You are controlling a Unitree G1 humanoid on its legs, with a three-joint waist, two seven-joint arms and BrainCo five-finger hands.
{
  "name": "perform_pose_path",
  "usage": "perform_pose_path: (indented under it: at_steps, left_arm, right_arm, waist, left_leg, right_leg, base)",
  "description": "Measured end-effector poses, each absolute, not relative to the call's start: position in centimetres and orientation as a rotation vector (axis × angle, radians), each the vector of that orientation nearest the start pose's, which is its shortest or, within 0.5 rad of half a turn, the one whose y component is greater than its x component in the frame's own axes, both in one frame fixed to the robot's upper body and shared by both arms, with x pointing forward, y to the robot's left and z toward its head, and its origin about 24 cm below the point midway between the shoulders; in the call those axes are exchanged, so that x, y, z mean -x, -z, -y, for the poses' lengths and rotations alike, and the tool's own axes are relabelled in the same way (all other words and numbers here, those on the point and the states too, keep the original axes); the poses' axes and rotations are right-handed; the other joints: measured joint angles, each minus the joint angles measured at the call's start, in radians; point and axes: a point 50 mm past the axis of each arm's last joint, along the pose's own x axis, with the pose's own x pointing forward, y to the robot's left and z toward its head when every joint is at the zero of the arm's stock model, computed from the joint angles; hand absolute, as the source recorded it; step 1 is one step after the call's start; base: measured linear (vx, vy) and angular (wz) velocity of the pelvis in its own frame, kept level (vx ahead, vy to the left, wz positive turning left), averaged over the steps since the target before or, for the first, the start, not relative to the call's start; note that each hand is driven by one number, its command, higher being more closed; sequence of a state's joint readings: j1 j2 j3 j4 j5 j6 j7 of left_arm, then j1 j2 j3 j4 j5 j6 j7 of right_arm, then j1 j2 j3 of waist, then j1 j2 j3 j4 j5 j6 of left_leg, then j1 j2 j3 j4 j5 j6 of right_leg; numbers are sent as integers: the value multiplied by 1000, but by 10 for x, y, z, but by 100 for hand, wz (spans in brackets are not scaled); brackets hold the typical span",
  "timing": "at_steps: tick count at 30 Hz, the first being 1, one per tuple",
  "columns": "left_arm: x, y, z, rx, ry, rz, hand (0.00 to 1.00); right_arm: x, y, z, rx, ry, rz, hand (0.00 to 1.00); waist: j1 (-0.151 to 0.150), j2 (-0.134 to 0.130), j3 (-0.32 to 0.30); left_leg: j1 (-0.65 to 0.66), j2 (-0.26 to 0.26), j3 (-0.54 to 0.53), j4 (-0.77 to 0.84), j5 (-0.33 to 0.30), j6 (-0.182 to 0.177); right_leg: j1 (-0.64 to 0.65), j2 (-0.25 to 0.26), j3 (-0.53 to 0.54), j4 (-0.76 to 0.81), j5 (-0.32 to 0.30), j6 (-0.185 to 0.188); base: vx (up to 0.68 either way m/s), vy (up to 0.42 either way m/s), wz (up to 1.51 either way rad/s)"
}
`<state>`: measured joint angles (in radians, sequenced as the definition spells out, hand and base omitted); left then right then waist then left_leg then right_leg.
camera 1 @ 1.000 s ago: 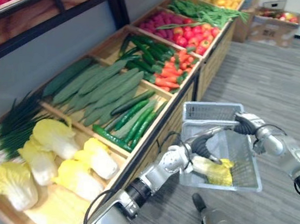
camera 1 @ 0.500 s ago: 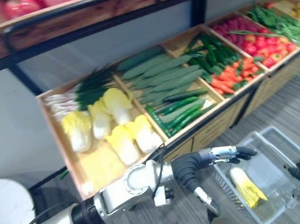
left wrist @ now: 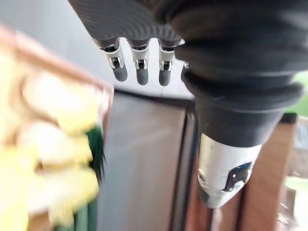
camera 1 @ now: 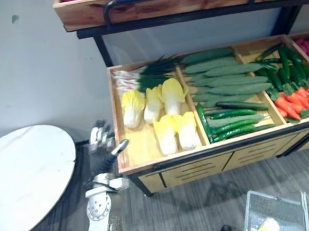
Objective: Pick vegetable in the basket
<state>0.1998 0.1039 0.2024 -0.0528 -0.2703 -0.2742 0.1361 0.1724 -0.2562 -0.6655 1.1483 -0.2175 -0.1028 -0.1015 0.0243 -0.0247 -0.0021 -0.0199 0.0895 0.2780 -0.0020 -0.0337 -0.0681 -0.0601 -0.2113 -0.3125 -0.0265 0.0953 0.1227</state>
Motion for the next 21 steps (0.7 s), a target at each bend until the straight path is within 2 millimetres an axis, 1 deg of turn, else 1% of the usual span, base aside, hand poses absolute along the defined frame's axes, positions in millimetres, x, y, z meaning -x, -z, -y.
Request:
perform_pose_path:
  at_steps: [1,2,3,5,6,7,8,10,11,13,14,16,17,19,20,21]
  left_arm:
    - [-197,-37,-245,92,-457,142,0]
    - [-189,-23,-257,24,-571,75,0]
    - [-185,-17,-262,6,-610,46,0]
    - [-169,6,-280,-45,-751,-76,0]
    - [-164,12,-285,-45,-790,-107,0]
    - [-153,23,-294,-40,-872,-170,0]
    - [-147,28,-298,-37,-913,-199,0]
    - [-118,51,-311,-18,-1076,-339,0]
    - [-110,59,-313,-13,-1106,-385,0]
    - [-78,89,-312,17,-1201,-584,0]
    - [-69,97,-310,24,-1215,-638,0]
    - [-36,123,-298,47,-1243,-845,0]
    - [-29,129,-293,59,-1247,-893,0]
    - [-9,145,-275,99,-1213,-1048,0]
    - [-6,148,-271,107,-1198,-1074,0]
    - [-3,152,-266,103,-1147,-1117,0]
  right_arm:
    - [-17,137,320,147,735,-1151,100]
    - [-16,137,318,148,732,-1155,100]
    - [-16,137,318,148,732,-1156,100]
    - [-15,140,313,143,734,-1160,100]
    - [-15,140,310,142,734,-1161,100]
    - [-15,142,306,136,728,-1164,100]
    - [-14,143,304,135,722,-1167,100]
    - [-16,146,294,140,691,-1165,100]
    - [-16,147,292,142,683,-1169,100]
    - [-16,148,288,143,672,-1174,100]
    - [-16,148,287,143,673,-1175,100]
    - [-15,149,285,143,682,-1179,100]
    - [-15,150,284,142,683,-1181,100]
    - [-15,150,284,141,686,-1184,100]
    - [-15,150,284,141,686,-1184,100]
    - [-17,151,283,148,675,-1184,100]
  waist:
    - [-2,1,-1]
    - [-14,4,-3]
    - [-18,0,-4]
    - [-21,-1,-18]
    - [-22,-4,-18]
    - [-23,-10,-25]
    - [-23,-13,-28]
    - [-26,-22,-37]
    - [-28,-24,-38]
    - [-35,-22,-42]
    - [-39,-20,-46]
    - [-48,-17,-55]
    - [-49,-16,-55]
    - [-48,-15,-54]
    - [-48,-14,-54]
    - [-49,-13,-54]
  left_leg:
    - [0,0,-4,-1,1,0]
    - [4,-2,-17,-18,12,0]
    - [6,-3,-19,-26,16,-1]
    - [16,-2,-19,-49,27,-7]
    - [21,-1,-19,-55,29,-9]
    - [25,1,-18,-66,35,-10]
    - [25,1,-18,-68,36,-11]
    - [26,5,-14,-69,36,-12]
    - [27,5,-13,-69,36,-12]
    - [43,7,-9,-86,38,-14]
    - [43,7,-9,-88,38,-15]
    - [41,5,-7,-95,36,-16]
    - [41,5,-5,-95,35,-17]
    - [41,6,3,-92,32,-19]
    - [42,5,7,-92,32,-19]
    - [44,6,13,-92,32,-18]
  right_leg:
    - [2,0,-4,-1,0,-1]
    - [10,0,-16,-6,-4,-5]
    - [11,1,-20,-7,-6,-9]
    - [12,5,-21,-11,-7,-11]
    - [14,6,-21,-12,-7,-11]
    - [14,10,-21,-16,-7,-11]
    - [14,11,-21,-19,-7,-11]
    - [19,16,-20,-32,-7,-11]
    - [20,16,-20,-33,-7,-10]
    - [31,18,-19,-45,-6,-8]
    - [30,18,-19,-47,-6,-8]
    - [30,19,-17,-60,-4,-5]
    - [30,20,-16,-64,-3,-4]
    - [29,24,-8,-71,-1,-2]
    - [29,26,-5,-74,0,-2]
    - [29,31,2,-77,3,5]
  base:
    - [-18,-23,18]
    - [-18,-16,19]
    - [-26,-15,19]
    - [-11,-6,2]
    - [-20,-18,-4]
    - [0,0,0]
    - [-19,-23,-4]
    - [-5,-19,-4]
    - [0,0,0]
    - [4,-9,-2]
    - [0,0,0]
    - [0,0,0]
    - [28,-11,-6]
    - [35,-14,-10]
    - [35,-14,-15]
    - [37,-21,-14]
